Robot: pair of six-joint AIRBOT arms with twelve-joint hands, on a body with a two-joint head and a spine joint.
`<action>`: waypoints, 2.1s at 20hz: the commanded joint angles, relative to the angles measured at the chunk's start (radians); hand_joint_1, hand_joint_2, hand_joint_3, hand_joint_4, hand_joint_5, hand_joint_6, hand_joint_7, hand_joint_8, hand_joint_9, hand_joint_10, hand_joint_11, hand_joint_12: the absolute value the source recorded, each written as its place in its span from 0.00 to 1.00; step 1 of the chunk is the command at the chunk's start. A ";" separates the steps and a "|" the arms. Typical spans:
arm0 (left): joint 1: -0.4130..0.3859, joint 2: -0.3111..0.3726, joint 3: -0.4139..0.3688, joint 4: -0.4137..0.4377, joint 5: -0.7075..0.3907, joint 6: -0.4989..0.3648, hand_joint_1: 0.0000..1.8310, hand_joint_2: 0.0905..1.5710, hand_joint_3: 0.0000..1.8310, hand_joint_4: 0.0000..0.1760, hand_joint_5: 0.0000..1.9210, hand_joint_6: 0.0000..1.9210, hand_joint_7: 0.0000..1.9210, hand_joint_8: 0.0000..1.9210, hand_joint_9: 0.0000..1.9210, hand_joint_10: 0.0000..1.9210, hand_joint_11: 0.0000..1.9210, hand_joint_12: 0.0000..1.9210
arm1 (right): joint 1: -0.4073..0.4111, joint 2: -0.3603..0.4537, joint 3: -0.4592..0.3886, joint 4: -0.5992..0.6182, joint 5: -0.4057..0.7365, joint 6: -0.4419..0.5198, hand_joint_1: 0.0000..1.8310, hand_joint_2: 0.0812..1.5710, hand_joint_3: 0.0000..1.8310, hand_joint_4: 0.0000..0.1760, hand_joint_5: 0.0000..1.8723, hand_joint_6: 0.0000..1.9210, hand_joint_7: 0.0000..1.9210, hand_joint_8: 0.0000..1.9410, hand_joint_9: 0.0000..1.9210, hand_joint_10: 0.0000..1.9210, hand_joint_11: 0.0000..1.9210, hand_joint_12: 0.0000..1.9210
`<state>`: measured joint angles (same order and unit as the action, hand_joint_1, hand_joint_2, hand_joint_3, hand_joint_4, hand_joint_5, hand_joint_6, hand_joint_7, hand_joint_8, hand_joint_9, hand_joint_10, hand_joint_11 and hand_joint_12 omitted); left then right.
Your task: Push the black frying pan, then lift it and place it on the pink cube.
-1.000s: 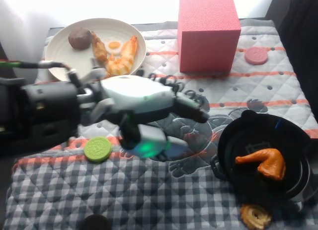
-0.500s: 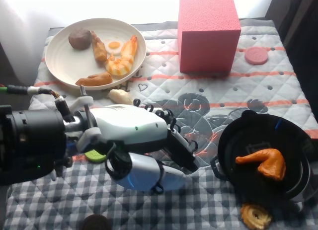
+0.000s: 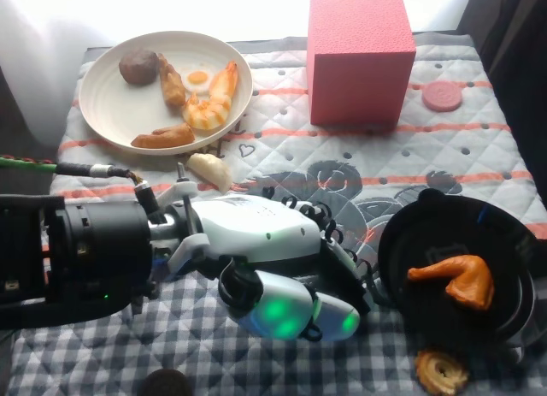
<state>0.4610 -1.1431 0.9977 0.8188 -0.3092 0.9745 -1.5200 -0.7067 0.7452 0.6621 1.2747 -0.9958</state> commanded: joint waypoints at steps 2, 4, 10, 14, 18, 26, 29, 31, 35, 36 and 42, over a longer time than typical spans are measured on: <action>-0.008 -0.015 0.004 -0.021 -0.085 -0.006 0.00 0.89 0.00 0.00 0.30 0.01 0.30 0.00 0.22 0.10 0.00 0.65 | 0.001 0.000 0.003 0.006 0.119 0.003 0.32 0.87 0.00 0.00 0.00 0.00 0.00 0.00 0.04 0.05 0.00 0.70; -0.008 -0.025 0.012 -0.031 -0.086 -0.006 0.00 0.95 0.00 0.00 0.28 0.00 0.27 0.00 0.23 0.07 0.00 0.66 | 0.001 -0.003 0.003 0.008 0.119 0.003 0.31 0.87 0.00 0.00 0.00 0.00 0.00 0.00 0.04 0.05 0.00 0.70; -0.012 -0.054 0.030 -0.047 -0.092 -0.006 0.05 0.96 0.00 0.00 0.22 0.00 0.20 0.00 0.23 0.07 0.00 0.78 | 0.001 -0.004 0.004 0.008 0.119 0.003 0.30 0.87 0.00 0.00 0.00 0.00 0.00 0.00 0.03 0.05 0.00 0.67; -0.013 -0.072 0.035 -0.047 -0.102 -0.006 0.09 0.96 0.00 0.00 0.21 0.00 0.19 0.00 0.21 0.06 0.00 0.74 | 0.001 -0.004 0.004 0.008 0.120 0.003 0.30 0.88 0.00 0.00 0.00 0.00 0.00 0.00 0.03 0.05 0.00 0.65; -0.015 -0.035 0.027 -0.050 -0.100 -0.006 0.07 0.96 0.00 0.00 0.25 0.01 0.23 0.01 0.22 0.06 0.00 0.70 | 0.001 -0.003 0.001 0.004 0.122 0.004 0.29 0.87 0.00 0.00 0.00 0.00 0.00 0.00 0.03 0.06 0.00 0.67; -0.066 0.105 -0.024 -0.065 -0.132 -0.007 0.20 0.94 0.00 0.00 0.32 0.03 0.30 0.01 0.25 0.07 0.00 0.78 | -0.017 0.017 -0.014 -0.047 0.108 0.014 0.38 0.78 0.00 0.00 0.00 0.00 0.00 0.00 0.01 0.01 0.00 0.33; -0.090 0.150 -0.034 -0.086 -0.145 -0.007 0.18 0.95 0.00 0.00 0.30 0.01 0.31 0.00 0.16 0.34 0.00 0.83 | -0.012 0.018 0.002 -0.073 0.037 0.009 0.42 0.75 0.00 0.00 0.00 0.00 0.00 0.00 0.00 0.00 0.00 0.09; -0.090 0.171 -0.038 -0.108 -0.167 -0.008 0.18 0.94 0.00 0.00 0.31 0.02 0.30 0.00 0.14 0.37 0.00 0.84 | -0.003 0.018 0.009 -0.076 -0.004 -0.010 0.43 0.73 0.00 0.00 0.00 0.00 0.01 0.00 0.00 0.00 0.00 0.00; -0.093 0.192 -0.040 -0.133 -0.189 -0.008 0.17 0.95 0.00 0.00 0.31 0.01 0.29 0.00 0.13 0.37 0.00 0.79 | 0.053 0.005 0.039 -0.077 -0.125 -0.079 0.46 0.71 0.00 0.00 0.00 0.00 0.00 0.00 0.00 0.00 0.01 0.00; -0.093 0.197 -0.040 -0.137 -0.193 -0.008 0.15 0.95 0.00 0.00 0.31 0.01 0.28 0.00 0.13 0.36 0.00 0.77 | 0.072 -0.005 0.051 -0.077 -0.155 -0.090 0.46 0.71 0.00 0.00 0.00 0.00 0.00 0.00 0.01 0.00 0.01 0.00; -0.075 0.215 -0.046 -0.152 -0.199 -0.008 0.15 0.94 0.00 0.00 0.30 0.01 0.29 0.00 0.14 0.30 0.00 0.73 | 0.169 -0.101 0.162 -0.075 -0.325 -0.094 0.48 0.72 0.00 0.00 0.00 0.00 0.01 0.00 0.03 0.00 0.00 0.13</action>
<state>0.3927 -0.9371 0.9573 0.6956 -0.4065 0.9707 -1.3571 -0.8135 0.9043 0.5873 0.8700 -1.0863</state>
